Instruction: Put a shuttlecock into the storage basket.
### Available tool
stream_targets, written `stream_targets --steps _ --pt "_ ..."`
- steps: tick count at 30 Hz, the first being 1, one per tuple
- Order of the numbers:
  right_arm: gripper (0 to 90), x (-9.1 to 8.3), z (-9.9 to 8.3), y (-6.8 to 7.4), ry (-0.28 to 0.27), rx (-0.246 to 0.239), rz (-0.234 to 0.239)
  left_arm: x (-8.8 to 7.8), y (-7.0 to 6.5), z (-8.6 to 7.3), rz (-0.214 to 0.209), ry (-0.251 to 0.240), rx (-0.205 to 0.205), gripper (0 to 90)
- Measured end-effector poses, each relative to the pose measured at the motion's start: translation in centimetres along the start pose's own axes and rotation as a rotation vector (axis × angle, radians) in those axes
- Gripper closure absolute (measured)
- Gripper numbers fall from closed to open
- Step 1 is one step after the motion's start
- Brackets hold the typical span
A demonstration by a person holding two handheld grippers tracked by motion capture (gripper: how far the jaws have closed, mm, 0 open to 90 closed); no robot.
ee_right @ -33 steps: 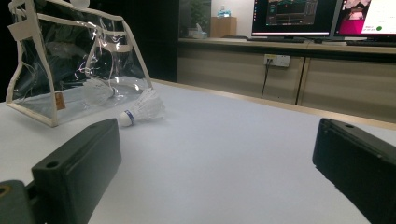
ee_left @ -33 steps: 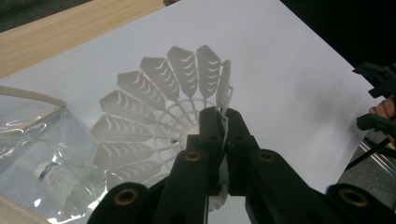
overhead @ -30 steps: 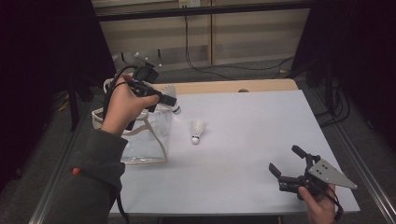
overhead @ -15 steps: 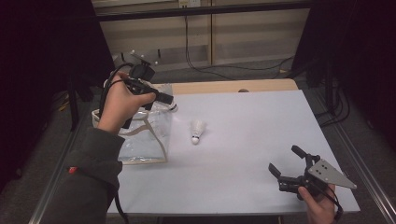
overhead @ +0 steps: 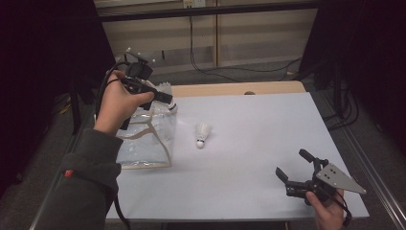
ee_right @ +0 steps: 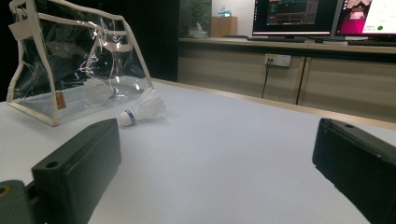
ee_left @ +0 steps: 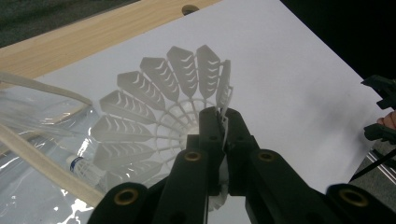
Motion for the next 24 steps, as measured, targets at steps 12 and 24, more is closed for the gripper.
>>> stream_targets --steps 12,24 --pt "1.3 0.0 0.0 0.0 0.001 0.001 0.0 -0.7 0.6 0.1 0.011 -0.011 -0.016 88.5" --pt "1.3 0.0 0.0 0.0 -0.001 0.002 0.001 -1.3 1.5 0.1 0.027 -0.025 -0.033 88.5"
Point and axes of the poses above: each handheld gripper's, and its own axes: x roughly forward along the jaws, z roughly out of its top, y roughly to its left, the point moved 10 cm from there along x, roughly forward along the jaws, and after that the axes turned 12 degrees about y, right-handed, at the moved point
